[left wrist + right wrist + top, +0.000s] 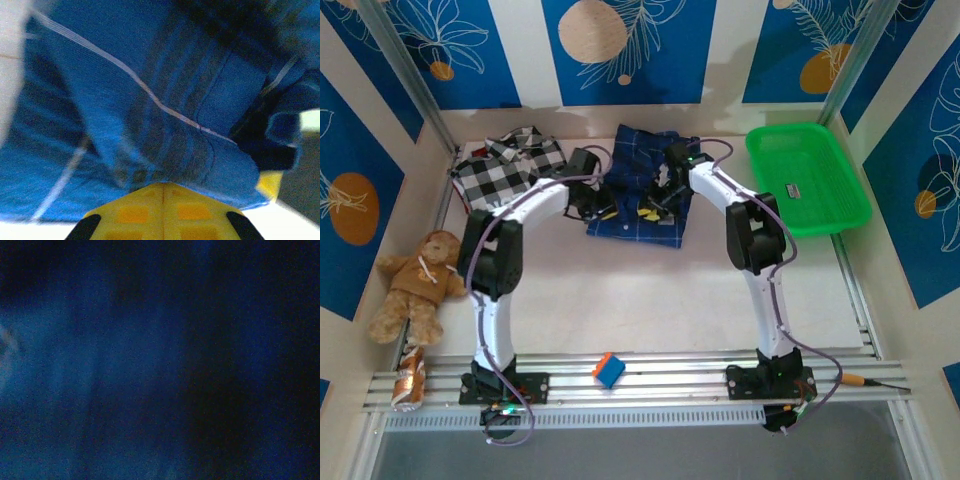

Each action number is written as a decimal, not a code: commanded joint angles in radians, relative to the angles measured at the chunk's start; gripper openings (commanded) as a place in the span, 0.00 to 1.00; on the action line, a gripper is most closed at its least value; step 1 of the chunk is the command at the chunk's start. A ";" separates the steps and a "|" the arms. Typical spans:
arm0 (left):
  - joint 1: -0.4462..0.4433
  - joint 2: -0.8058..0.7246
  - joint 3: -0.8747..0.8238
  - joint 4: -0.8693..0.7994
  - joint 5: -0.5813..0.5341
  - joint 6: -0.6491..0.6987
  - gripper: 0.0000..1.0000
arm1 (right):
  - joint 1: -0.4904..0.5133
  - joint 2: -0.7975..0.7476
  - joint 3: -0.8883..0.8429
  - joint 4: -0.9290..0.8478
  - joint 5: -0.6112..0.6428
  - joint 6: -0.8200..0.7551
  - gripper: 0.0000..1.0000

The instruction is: Fold and stack the long sleeve shirts

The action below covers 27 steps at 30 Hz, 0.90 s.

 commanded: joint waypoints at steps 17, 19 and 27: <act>-0.005 0.172 0.223 0.073 -0.127 0.026 0.14 | -0.102 0.001 0.123 0.033 0.130 0.016 0.42; 0.002 0.186 0.233 0.062 -0.110 0.030 0.14 | -0.087 -0.040 0.019 0.050 0.138 0.007 0.43; 0.023 0.204 0.284 0.074 -0.068 0.060 0.15 | -0.008 -0.079 -0.177 -0.016 0.159 0.047 0.38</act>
